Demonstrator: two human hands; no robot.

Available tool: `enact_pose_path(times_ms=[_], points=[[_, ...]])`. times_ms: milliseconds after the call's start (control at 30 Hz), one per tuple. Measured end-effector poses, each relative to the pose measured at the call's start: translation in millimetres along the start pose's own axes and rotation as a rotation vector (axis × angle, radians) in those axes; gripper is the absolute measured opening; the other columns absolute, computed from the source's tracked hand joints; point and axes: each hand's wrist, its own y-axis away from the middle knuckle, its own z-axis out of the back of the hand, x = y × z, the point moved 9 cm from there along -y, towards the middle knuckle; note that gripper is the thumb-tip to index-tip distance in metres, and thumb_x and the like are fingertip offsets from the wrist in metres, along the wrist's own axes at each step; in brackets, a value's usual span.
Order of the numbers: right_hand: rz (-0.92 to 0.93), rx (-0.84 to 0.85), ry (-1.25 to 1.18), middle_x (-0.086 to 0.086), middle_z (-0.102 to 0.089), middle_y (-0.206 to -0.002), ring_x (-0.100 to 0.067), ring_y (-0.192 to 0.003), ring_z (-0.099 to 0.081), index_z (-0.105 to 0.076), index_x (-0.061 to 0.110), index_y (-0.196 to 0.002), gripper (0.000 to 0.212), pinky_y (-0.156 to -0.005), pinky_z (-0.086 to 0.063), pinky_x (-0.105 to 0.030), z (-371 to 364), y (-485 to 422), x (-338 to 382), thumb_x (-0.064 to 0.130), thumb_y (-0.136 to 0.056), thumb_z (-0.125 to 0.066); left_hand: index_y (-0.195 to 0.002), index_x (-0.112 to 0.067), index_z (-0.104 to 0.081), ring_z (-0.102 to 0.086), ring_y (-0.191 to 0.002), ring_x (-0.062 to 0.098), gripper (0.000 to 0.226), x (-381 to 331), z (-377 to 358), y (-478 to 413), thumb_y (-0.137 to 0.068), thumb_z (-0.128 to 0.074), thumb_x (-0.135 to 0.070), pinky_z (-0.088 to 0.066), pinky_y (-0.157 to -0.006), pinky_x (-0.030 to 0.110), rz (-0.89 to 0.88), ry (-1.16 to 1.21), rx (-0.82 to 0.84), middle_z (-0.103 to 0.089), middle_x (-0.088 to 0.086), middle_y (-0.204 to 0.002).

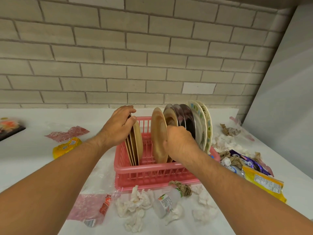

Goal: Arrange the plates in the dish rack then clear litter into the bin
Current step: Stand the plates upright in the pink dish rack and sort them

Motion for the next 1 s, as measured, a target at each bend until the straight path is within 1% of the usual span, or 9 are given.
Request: enact_pose_path(times_ms=[100,167,300,367,567,700,867,1000], points=[[0.025,-0.009,0.044,0.001,-0.047,-0.071,-0.013,-0.058,-0.049,-0.058,0.012,-0.103,0.012,-0.043,-0.035,-0.022,2,-2,2,0.010,-0.090,-0.056,-0.136,-0.015,-0.046,-0.031,-0.136,0.013,0.037,0,0,0,-0.101,-0.037,-0.025,-0.026,-0.110,0.030,0.005,0.005,0.003,-0.043,0.001,-0.144],[0.042,-0.001,0.058,0.000,-0.048,-0.073,-0.017,-0.065,-0.054,-0.056,0.012,-0.107,0.017,-0.046,-0.038,-0.024,-2,0,3,0.010,-0.090,-0.054,-0.136,-0.015,-0.046,-0.031,-0.136,0.013,0.037,1,-1,0,-0.101,-0.036,-0.025,-0.026,-0.111,0.030,0.004,0.006,0.006,-0.043,0.001,-0.144],[0.037,0.034,-0.019,-0.005,-0.062,-0.093,-0.023,-0.081,-0.064,-0.053,0.014,-0.117,0.025,-0.064,-0.055,-0.034,-12,9,-1,0.012,-0.092,-0.051,-0.136,-0.015,-0.046,-0.031,-0.136,0.013,0.038,1,-1,0,-0.101,-0.036,-0.025,-0.026,-0.111,0.029,0.002,0.008,0.010,-0.043,0.001,-0.143],[0.026,0.030,-0.041,-0.005,-0.063,-0.096,-0.023,-0.083,-0.064,-0.052,0.014,-0.119,0.026,-0.069,-0.057,-0.035,-13,10,-5,0.014,-0.093,-0.051,-0.136,-0.015,-0.046,-0.031,-0.136,0.013,0.038,1,-1,0,-0.101,-0.036,-0.025,-0.026,-0.111,0.030,0.005,0.003,0.011,-0.043,0.001,-0.143],[0.032,-0.003,-0.049,-0.004,-0.062,-0.096,-0.022,-0.083,-0.063,-0.052,0.015,-0.120,0.027,-0.070,-0.057,-0.035,-3,4,-7,0.015,-0.093,-0.055,-0.136,-0.015,-0.046,-0.031,-0.136,0.013,0.037,0,-2,-1,-0.101,-0.036,-0.025,-0.026,-0.109,0.029,0.011,0.000,0.013,-0.043,0.001,-0.144],[0.017,0.012,-0.065,-0.005,-0.062,-0.101,-0.023,-0.087,-0.064,-0.052,0.015,-0.121,0.028,-0.072,-0.057,-0.035,-7,4,-7,0.015,-0.093,-0.054,-0.136,-0.015,-0.046,-0.032,-0.135,0.013,0.037,0,-1,0,-0.101,-0.036,-0.025,-0.026,-0.108,0.028,0.011,-0.001,0.012,-0.044,0.001,-0.143],[-0.001,0.016,-0.104,-0.004,-0.063,-0.103,-0.021,-0.087,-0.065,-0.053,0.016,-0.123,0.031,-0.075,-0.059,-0.036,-12,4,-12,0.014,-0.092,-0.056,-0.137,-0.015,-0.045,-0.031,-0.136,0.014,0.038,0,-2,0,-0.102,-0.036,-0.026,-0.026,-0.111,0.030,0.015,-0.005,0.018,-0.042,0.001,-0.144],[-0.001,0.006,-0.144,-0.002,-0.064,-0.101,-0.020,-0.086,-0.065,-0.051,0.018,-0.124,0.032,-0.073,-0.059,-0.034,-11,3,-12,0.018,-0.092,-0.057,-0.137,-0.014,-0.045,-0.031,-0.137,0.015,0.038,0,-2,0,-0.102,-0.036,-0.025,-0.026,-0.112,0.032,0.015,-0.006,0.020,-0.042,0.002,-0.145]])
